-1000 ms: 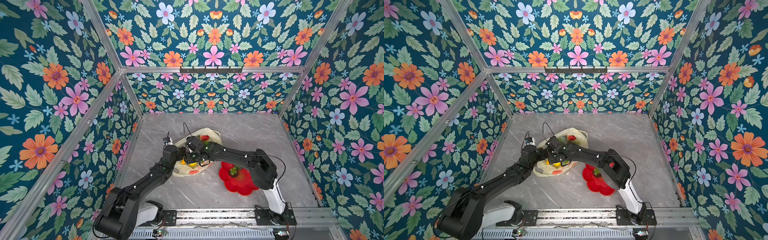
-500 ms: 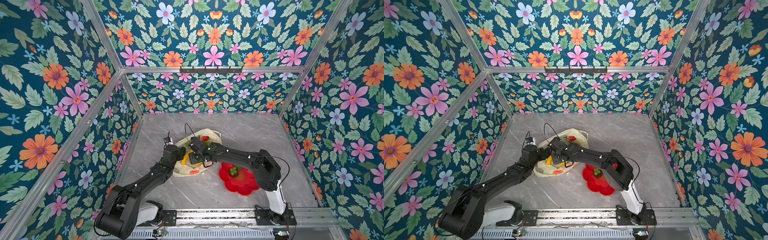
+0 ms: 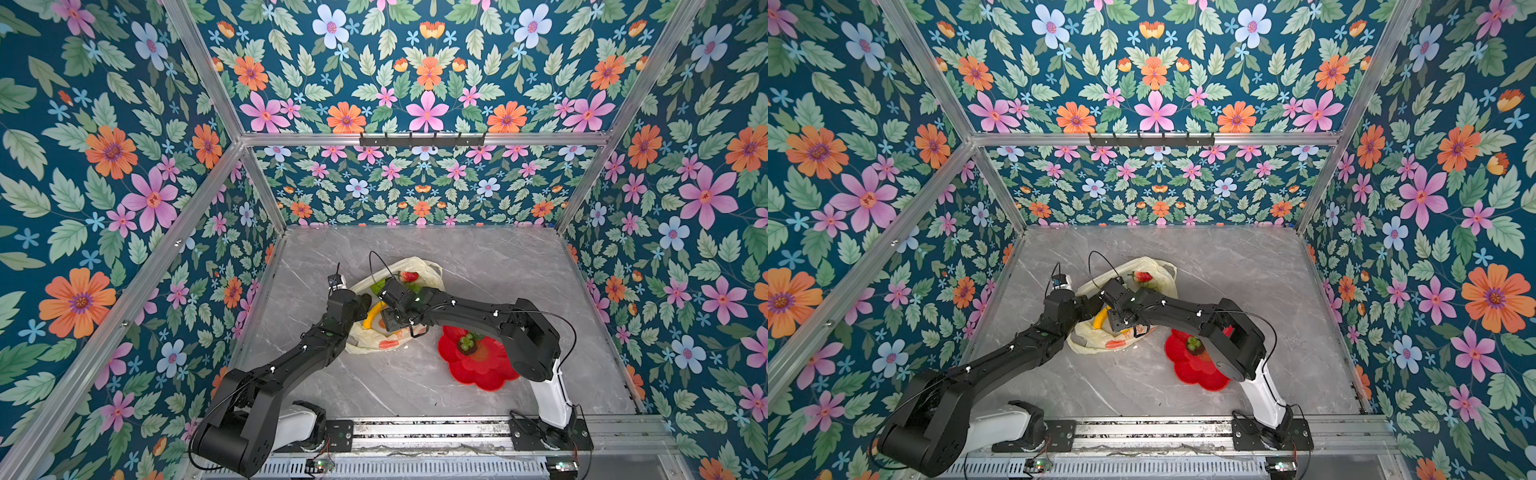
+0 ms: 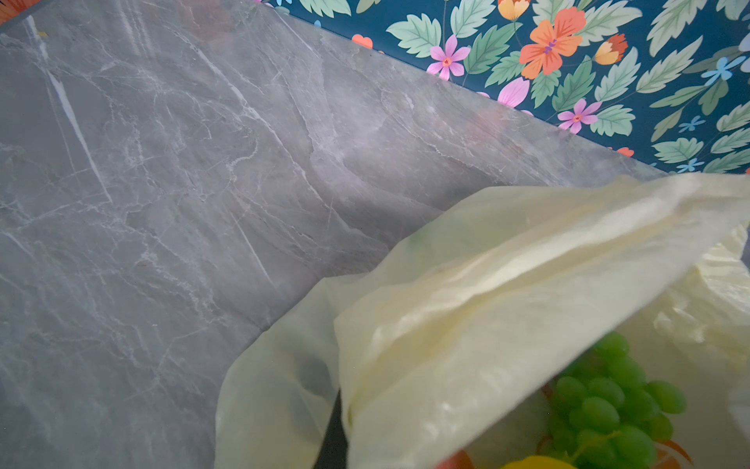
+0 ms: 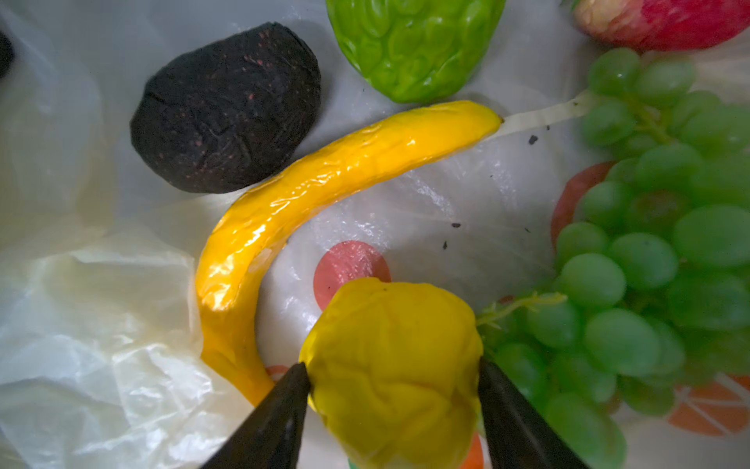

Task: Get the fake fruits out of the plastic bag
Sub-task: 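Lower the right gripper and grasp the yellow lumpy fruit, then carry the yellow lumpy fruit over the red plate and lower it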

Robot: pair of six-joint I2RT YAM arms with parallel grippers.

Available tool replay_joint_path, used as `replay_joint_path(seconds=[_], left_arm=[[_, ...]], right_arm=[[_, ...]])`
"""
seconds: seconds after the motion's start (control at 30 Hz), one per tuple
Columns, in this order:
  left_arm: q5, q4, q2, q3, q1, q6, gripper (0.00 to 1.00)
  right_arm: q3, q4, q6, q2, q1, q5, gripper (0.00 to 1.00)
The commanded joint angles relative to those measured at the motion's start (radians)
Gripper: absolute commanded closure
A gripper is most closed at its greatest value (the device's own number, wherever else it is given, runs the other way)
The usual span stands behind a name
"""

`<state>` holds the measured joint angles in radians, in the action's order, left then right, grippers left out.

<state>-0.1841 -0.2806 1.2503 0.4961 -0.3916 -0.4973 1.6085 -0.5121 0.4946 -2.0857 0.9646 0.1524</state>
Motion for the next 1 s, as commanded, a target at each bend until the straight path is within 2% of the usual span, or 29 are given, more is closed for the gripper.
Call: replay_joint_path(seconds=[0.0, 0.13, 0.37, 0.67, 0.97], left_arm=[[0.003, -0.015, 0.005, 0.01, 0.001, 0.003, 1.0], [0.005, -0.014, 0.005, 0.01, 0.001, 0.003, 1.0], [0.005, -0.012, 0.007, 0.011, 0.001, 0.004, 1.0], [0.008, -0.009, 0.009, 0.015, 0.001, 0.005, 1.0], [0.011, -0.006, 0.014, 0.018, 0.001, 0.006, 1.0]], right_arm=[[0.004, -0.015, -0.013, -0.014, 0.003, 0.001, 0.29], [0.032, -0.034, -0.014, -0.044, 0.004, 0.006, 0.24], [0.065, -0.056, -0.006, -0.088, 0.005, -0.002, 0.22], [0.07, -0.036, 0.021, -0.043, 0.004, -0.027, 0.32], [0.035, -0.084, 0.02, 0.084, -0.004, -0.039, 0.35]])
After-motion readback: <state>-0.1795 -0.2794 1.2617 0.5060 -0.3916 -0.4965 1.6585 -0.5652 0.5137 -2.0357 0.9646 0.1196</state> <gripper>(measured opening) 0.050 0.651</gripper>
